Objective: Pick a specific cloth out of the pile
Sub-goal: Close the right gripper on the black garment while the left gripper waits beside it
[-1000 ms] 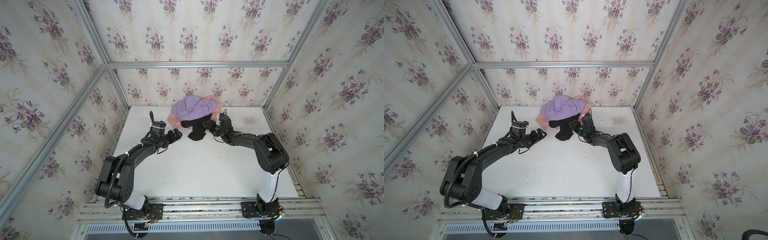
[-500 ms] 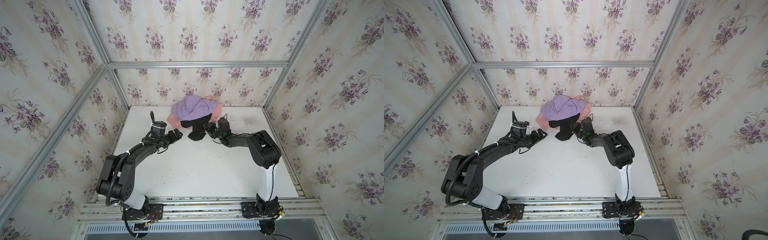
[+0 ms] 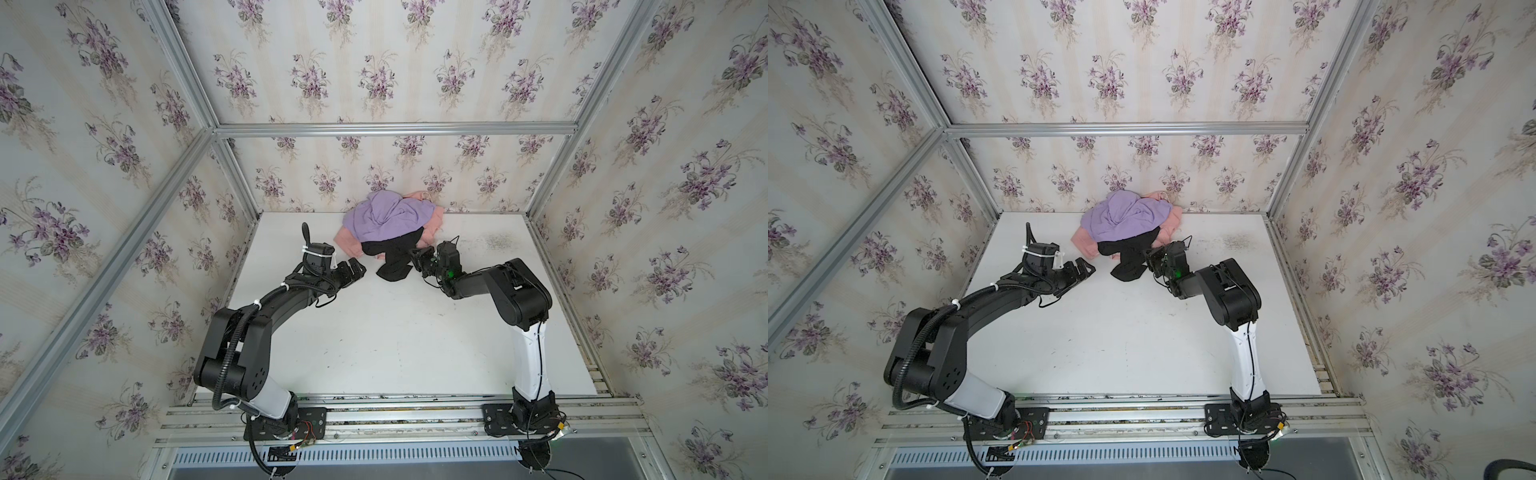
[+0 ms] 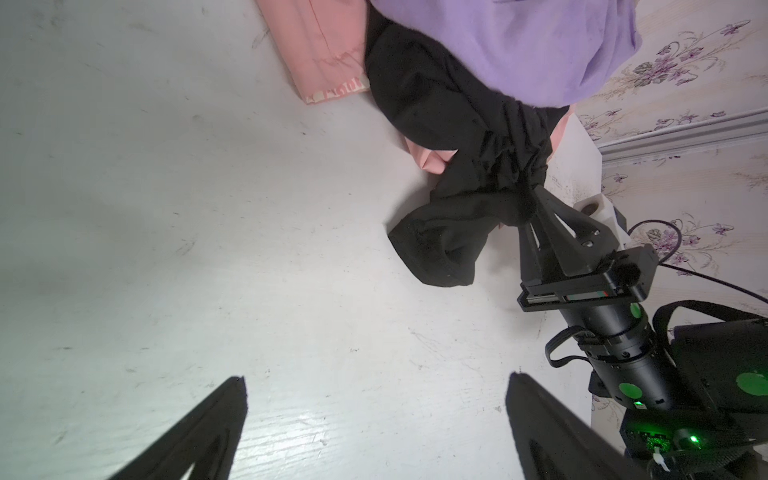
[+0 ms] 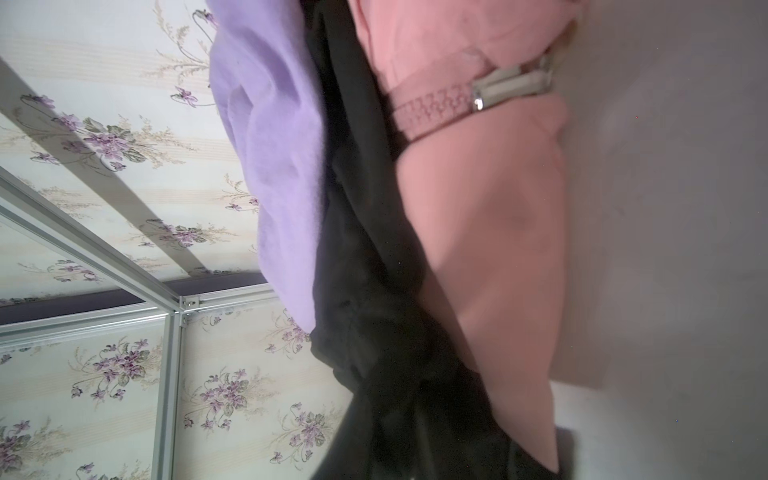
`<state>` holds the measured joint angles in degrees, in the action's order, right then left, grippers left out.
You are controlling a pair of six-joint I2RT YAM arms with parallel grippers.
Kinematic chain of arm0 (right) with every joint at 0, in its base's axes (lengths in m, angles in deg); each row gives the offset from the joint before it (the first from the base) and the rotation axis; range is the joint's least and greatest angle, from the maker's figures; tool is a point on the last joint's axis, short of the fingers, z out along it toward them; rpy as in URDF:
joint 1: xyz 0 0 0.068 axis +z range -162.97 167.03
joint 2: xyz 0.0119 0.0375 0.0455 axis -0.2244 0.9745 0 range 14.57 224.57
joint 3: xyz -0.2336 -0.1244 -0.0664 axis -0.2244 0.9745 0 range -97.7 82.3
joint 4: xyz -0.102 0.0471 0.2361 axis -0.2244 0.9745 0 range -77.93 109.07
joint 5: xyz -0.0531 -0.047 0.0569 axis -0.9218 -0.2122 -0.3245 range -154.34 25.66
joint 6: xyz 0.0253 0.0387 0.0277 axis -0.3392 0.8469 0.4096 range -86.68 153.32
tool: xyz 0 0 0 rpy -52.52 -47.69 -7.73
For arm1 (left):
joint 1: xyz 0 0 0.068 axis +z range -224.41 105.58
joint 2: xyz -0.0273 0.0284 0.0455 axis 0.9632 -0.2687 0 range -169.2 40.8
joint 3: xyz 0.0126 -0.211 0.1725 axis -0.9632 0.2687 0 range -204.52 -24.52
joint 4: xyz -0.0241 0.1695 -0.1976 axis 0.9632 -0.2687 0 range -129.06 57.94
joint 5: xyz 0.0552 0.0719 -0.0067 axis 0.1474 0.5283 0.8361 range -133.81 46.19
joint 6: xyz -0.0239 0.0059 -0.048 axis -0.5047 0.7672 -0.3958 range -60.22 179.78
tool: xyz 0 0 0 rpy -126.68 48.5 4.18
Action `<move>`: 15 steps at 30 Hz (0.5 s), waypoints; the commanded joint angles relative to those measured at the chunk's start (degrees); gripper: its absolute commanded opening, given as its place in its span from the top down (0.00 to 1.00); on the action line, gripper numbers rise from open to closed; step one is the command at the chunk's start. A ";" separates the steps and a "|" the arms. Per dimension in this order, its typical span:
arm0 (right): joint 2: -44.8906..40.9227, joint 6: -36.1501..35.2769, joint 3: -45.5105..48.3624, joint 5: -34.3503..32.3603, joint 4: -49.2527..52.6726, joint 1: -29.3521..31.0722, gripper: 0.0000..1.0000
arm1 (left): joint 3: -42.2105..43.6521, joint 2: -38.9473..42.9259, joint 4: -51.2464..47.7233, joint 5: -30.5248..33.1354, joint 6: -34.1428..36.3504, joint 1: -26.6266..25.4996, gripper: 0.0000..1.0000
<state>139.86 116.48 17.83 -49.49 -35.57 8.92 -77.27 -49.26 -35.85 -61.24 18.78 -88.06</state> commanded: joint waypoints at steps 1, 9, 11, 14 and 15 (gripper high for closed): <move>0.04 1.57 -0.92 -0.09 -3.52 0.00 0.91 | -0.25 0.35 0.54 0.27 -0.32 -0.13 0.00; -0.31 2.19 -1.80 0.53 -3.52 0.08 1.00 | -0.16 0.46 0.54 0.37 -0.23 -0.14 0.00; -0.66 2.19 -2.15 0.61 -3.52 0.03 1.00 | -0.07 0.57 0.54 0.39 -0.06 -0.12 0.00; -1.31 2.08 -2.64 0.66 -3.52 0.04 1.00 | 0.28 0.96 0.54 0.93 0.05 -0.15 0.00; -1.64 1.97 -2.83 0.69 -3.39 0.02 1.00 | 0.43 1.12 0.50 1.05 0.04 -0.15 0.00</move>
<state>139.34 118.18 16.02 -49.23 -35.99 8.95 -77.06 -48.62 -35.83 -60.78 18.78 -88.24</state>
